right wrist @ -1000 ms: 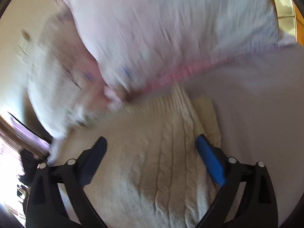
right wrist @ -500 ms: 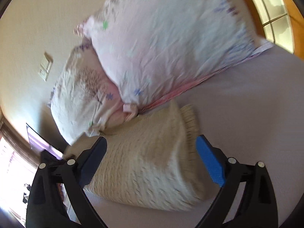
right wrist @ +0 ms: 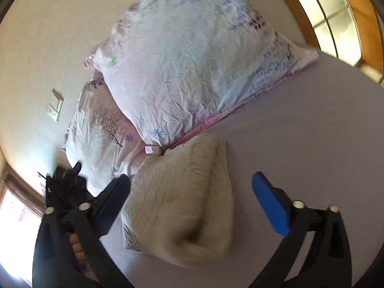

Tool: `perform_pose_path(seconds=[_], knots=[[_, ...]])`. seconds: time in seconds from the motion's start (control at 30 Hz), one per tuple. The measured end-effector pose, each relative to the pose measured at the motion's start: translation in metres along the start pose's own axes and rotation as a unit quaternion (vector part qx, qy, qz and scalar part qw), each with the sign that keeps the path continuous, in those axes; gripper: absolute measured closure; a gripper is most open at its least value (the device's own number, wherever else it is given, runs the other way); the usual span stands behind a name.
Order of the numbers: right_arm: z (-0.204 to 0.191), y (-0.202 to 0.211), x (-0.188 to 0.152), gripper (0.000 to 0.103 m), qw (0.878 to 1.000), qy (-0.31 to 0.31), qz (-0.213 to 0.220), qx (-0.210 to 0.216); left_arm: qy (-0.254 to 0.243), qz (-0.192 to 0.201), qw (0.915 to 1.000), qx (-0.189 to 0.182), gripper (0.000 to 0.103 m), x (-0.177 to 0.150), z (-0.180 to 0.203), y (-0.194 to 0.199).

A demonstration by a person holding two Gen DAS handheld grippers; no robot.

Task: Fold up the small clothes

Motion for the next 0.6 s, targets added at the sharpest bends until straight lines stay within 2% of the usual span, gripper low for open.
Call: perform_pose_path(seconds=[0.07, 0.13, 0.2, 0.3, 0.37, 0.43, 0.47, 0.5, 0.53, 0.57, 0.6], knots=[[0.011, -0.020, 0.003, 0.001, 0.998, -0.035, -0.041, 0.015, -0.013, 0.002, 0.9964, 0.084, 0.025, 0.001, -0.021, 0.021], [0.017, -0.046, 0.002, 0.001, 0.994, -0.059, -0.089, 0.029, -0.005, -0.029, 0.9909, 0.132, 0.025, -0.006, -0.039, 0.025], [0.018, -0.065, -0.003, 0.001, 0.990, -0.064, -0.119, 0.029, -0.003, -0.064, 0.9859, 0.154, 0.025, -0.021, -0.052, 0.015], [0.021, -0.089, -0.011, 0.001, 0.985, -0.072, -0.158, 0.016, -0.010, -0.086, 0.9817, 0.170, 0.025, -0.032, -0.058, 0.002], [0.017, -0.095, -0.013, 0.004, 0.985, -0.060, -0.162, 0.009, -0.008, -0.095, 0.9805, 0.172, 0.025, -0.035, -0.059, -0.009], [0.012, -0.097, -0.017, 0.038, 0.984, -0.051, -0.168, 0.015, -0.002, -0.089, 0.9823, 0.165, 0.025, -0.039, -0.059, -0.011], [0.011, -0.101, -0.022, 0.050, 0.983, -0.052, -0.178, 0.020, -0.002, -0.086, 0.9829, 0.163, 0.029, -0.040, -0.059, -0.013], [0.012, -0.102, -0.026, 0.058, 0.983, -0.056, -0.172, 0.024, -0.005, -0.084, 0.9831, 0.163, 0.041, -0.039, -0.059, -0.017], [0.010, -0.100, -0.028, 0.061, 0.984, -0.056, -0.164, 0.028, -0.012, -0.075, 0.9843, 0.159, 0.047, -0.041, -0.058, -0.014], [0.006, -0.097, -0.031, 0.064, 0.985, -0.056, -0.156, 0.037, -0.017, -0.069, 0.9861, 0.150, 0.061, -0.039, -0.058, -0.013], [0.002, -0.094, -0.032, 0.066, 0.986, -0.053, -0.150, 0.040, -0.022, -0.065, 0.9882, 0.137, 0.064, -0.039, -0.054, -0.004]])
Point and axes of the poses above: each gripper's, at about its wrist camera, not at the fingertips, and y roughly against the way its jaws point, z to its right, x to its top, the point moved 3 cm from there along -y, roughly the way its jaws point, and after that the axes turned 3 degrees about z, right-handed, at the moved point
